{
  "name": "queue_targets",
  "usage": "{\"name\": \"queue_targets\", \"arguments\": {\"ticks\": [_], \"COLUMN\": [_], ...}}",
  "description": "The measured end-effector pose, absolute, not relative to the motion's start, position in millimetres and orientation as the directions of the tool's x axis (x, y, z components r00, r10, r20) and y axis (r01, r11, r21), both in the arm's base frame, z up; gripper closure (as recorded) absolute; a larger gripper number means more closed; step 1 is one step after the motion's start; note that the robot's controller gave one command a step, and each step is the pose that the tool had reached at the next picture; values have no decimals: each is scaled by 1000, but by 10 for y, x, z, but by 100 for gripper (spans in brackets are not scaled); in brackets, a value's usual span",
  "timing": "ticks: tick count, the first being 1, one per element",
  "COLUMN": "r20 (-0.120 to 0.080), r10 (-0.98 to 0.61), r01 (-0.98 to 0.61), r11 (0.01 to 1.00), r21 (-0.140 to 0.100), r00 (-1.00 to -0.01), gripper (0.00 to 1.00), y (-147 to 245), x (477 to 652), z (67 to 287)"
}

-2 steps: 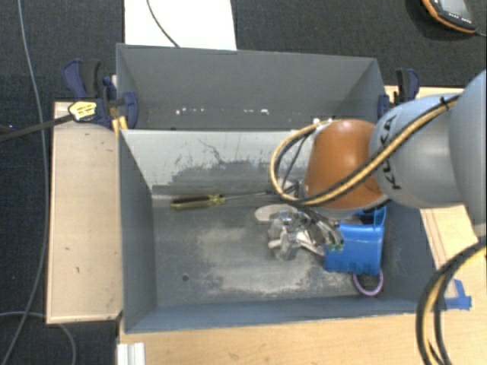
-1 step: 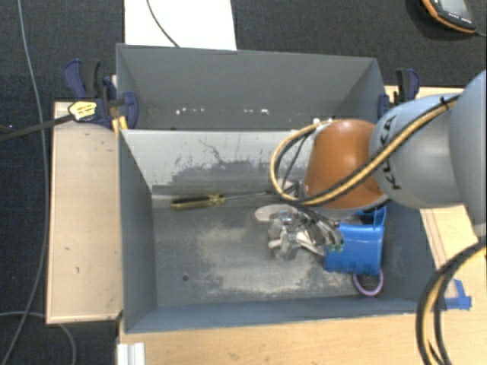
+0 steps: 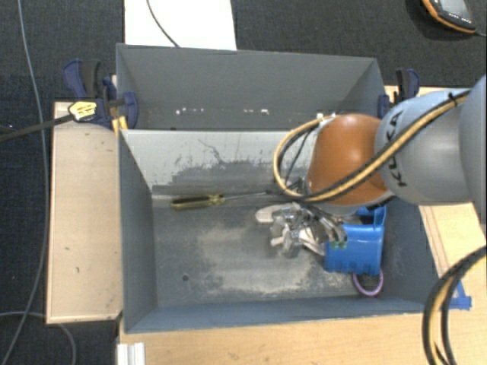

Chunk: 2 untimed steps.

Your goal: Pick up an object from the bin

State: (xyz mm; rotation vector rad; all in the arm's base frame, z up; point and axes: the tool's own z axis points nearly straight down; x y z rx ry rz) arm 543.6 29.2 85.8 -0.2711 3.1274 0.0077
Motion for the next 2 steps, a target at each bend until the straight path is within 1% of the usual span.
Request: {"name": "queue_targets", "arguments": {"ticks": [1, 2], "r20": [-1, -5], "r10": [-170, -169], "r01": [-170, -169], "r11": [985, 986], "r21": [5, 5], "r00": [-985, -986], "gripper": [100, 100], "y": [293, 295], "x": [5430, 5443], "z": [1140, 1375]}}
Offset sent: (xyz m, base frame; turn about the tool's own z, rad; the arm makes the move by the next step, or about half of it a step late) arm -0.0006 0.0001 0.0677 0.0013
